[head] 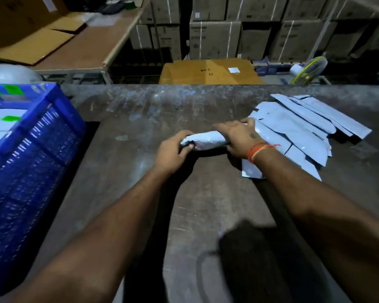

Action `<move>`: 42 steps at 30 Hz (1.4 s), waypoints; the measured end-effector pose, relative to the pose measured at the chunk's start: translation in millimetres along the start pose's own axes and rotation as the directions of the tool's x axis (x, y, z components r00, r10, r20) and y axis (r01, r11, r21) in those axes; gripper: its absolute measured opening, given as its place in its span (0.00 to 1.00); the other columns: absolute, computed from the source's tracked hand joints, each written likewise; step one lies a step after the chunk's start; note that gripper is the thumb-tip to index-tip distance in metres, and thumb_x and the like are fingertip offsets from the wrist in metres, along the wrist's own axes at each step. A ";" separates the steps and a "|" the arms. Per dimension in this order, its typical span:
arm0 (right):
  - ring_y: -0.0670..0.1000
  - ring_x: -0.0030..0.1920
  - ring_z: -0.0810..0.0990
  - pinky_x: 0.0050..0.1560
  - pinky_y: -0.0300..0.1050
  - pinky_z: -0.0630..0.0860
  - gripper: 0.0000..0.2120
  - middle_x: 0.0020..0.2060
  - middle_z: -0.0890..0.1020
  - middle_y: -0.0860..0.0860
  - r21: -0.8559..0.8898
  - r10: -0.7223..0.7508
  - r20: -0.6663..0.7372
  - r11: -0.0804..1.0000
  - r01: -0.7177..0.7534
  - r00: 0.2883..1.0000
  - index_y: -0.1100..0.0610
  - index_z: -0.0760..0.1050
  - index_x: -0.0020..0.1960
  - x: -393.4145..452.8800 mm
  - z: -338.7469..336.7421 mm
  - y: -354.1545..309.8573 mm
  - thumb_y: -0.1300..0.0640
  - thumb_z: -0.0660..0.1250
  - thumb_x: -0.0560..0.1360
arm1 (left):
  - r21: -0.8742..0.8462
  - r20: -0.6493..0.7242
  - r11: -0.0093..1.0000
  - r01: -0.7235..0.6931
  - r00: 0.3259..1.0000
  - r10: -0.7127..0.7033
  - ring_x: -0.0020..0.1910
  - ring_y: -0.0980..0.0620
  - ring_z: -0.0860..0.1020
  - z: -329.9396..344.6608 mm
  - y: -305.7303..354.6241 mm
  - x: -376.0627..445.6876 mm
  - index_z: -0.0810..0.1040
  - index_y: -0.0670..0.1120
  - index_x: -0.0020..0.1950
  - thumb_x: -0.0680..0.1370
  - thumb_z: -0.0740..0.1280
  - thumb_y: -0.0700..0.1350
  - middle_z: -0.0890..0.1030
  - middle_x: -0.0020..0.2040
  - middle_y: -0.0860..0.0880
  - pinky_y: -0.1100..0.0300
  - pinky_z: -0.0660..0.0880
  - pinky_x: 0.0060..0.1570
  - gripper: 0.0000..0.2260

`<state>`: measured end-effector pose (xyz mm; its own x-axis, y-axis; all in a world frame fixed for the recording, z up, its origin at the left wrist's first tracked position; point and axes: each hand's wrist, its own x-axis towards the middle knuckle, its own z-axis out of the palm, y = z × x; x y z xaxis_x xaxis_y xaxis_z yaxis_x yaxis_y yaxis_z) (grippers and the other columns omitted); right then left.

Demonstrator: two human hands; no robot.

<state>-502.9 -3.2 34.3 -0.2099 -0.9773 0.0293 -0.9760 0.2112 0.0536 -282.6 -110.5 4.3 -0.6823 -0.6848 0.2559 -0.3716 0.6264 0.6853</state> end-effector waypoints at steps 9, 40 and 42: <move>0.44 0.61 0.78 0.65 0.41 0.72 0.25 0.63 0.81 0.45 0.624 -0.061 0.044 0.781 0.020 0.997 0.50 0.75 0.69 -110.4 -23.6 -53.3 0.46 0.74 0.74 | -0.370 0.056 0.838 0.401 0.910 -0.411 0.43 0.54 0.81 -45.4 -1.1 -95.9 0.82 0.46 0.49 0.74 0.65 0.58 0.85 0.44 0.51 0.52 0.79 0.50 0.17; 0.51 0.75 0.65 0.69 0.58 0.64 0.26 0.73 0.71 0.47 0.206 0.332 -0.058 0.927 -0.314 0.941 0.47 0.64 0.76 -241.9 52.5 -198.7 0.43 0.47 0.81 | 0.530 0.183 0.846 -0.056 0.982 -0.050 0.79 0.46 0.55 -3.2 35.8 -254.9 0.59 0.58 0.80 0.83 0.49 0.57 0.59 0.80 0.53 0.37 0.58 0.73 0.23; 0.50 0.75 0.64 0.69 0.58 0.64 0.26 0.73 0.70 0.47 0.209 0.332 -0.053 0.926 -0.315 0.942 0.46 0.63 0.77 -241.4 55.1 -198.5 0.43 0.47 0.81 | 0.530 0.177 0.847 -0.050 0.983 -0.053 0.80 0.46 0.55 -1.1 34.0 -255.3 0.60 0.58 0.79 0.84 0.50 0.57 0.59 0.80 0.52 0.36 0.58 0.73 0.23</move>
<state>-261.8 189.8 -38.4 -0.5189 -0.8492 0.0983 -0.8497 0.4998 -0.1678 -120.3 85.2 -37.0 -0.7622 -0.6403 0.0950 -0.6142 0.7617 0.2065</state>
